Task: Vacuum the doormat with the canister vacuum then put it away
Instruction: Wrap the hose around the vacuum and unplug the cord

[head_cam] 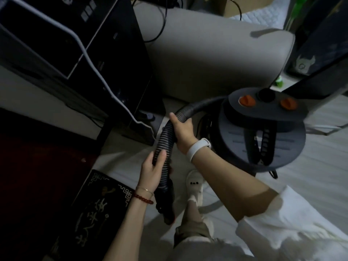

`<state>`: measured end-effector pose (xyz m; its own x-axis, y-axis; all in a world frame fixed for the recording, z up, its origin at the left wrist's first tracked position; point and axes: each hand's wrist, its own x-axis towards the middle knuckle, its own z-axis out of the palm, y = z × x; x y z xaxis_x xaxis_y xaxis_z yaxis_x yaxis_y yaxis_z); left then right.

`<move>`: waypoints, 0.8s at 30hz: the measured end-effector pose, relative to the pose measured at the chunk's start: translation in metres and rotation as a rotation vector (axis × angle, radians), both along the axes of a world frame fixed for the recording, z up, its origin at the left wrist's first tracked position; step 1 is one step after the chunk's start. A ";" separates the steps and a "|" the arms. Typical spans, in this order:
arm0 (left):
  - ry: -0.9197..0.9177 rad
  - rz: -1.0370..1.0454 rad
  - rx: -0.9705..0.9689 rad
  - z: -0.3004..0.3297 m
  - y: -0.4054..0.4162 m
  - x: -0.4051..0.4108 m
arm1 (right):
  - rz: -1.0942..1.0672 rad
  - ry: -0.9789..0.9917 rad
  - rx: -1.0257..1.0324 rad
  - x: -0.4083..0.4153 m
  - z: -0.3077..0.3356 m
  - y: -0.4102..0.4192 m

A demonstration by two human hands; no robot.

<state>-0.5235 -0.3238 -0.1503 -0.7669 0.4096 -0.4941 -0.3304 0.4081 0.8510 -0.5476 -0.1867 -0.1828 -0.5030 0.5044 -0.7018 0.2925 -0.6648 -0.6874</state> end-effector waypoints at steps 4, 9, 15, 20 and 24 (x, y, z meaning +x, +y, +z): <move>-0.091 -0.183 -0.012 -0.007 -0.031 0.035 | 0.028 -0.090 0.277 0.061 0.001 -0.008; -0.059 -0.068 -0.123 -0.013 -0.061 0.046 | 0.247 -0.164 0.369 0.138 0.002 -0.020; 0.140 -0.350 -0.148 -0.009 -0.018 0.057 | 0.502 -0.378 0.602 0.203 0.025 -0.040; 0.445 -0.660 -0.134 -0.006 0.022 0.064 | 0.531 -0.485 0.800 0.240 0.045 -0.039; 0.679 -1.067 -0.088 -0.008 0.045 0.067 | 0.551 -0.468 0.859 0.256 0.058 -0.040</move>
